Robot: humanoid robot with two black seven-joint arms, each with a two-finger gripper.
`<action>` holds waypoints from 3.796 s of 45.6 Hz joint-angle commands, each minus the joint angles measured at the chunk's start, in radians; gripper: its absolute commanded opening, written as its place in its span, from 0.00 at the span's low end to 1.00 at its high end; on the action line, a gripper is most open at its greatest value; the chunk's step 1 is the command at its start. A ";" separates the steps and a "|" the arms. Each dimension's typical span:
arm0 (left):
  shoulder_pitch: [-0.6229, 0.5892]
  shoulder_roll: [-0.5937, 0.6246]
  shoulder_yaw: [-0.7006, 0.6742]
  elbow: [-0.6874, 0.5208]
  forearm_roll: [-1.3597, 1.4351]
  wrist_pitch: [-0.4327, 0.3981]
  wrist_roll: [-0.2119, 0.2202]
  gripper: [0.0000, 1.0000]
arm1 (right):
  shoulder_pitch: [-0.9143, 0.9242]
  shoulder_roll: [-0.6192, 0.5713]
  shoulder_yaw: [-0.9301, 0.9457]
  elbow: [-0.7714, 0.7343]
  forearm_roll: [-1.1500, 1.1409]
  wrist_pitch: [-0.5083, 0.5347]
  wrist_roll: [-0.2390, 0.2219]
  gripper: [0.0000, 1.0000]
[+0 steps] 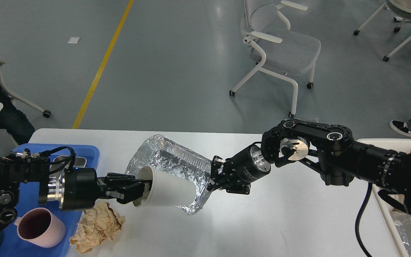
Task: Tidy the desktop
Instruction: 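Lift the paper cup and drop it into the held foil tray, then move the left gripper down to the crumpled paper towel and grasp it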
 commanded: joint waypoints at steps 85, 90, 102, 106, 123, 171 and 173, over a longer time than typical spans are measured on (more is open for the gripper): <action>-0.208 -0.273 0.139 0.169 0.090 -0.114 0.441 0.71 | -0.004 0.013 0.014 0.012 -0.015 -0.021 0.003 0.00; -0.205 -0.291 0.137 0.169 0.088 -0.113 0.441 0.73 | -0.004 0.013 0.014 0.014 -0.015 -0.021 0.003 0.00; -0.208 -0.339 0.101 0.166 0.078 -0.107 0.432 0.74 | -0.006 0.011 0.012 0.009 -0.015 -0.021 0.003 0.00; -0.208 -0.354 0.101 0.166 0.079 -0.107 0.437 0.74 | -0.006 0.008 0.012 0.012 -0.015 -0.021 0.003 0.00; -0.205 -0.357 0.050 0.163 0.052 -0.082 0.435 0.74 | -0.012 0.010 0.012 0.008 -0.015 -0.021 0.005 0.00; 0.530 0.211 -0.582 0.049 -0.189 0.028 0.426 0.77 | -0.024 0.007 0.012 0.014 -0.031 -0.021 0.005 0.00; 0.576 0.189 -0.626 0.043 -0.189 0.027 0.426 0.80 | -0.025 0.007 0.012 0.014 -0.031 -0.021 0.005 0.00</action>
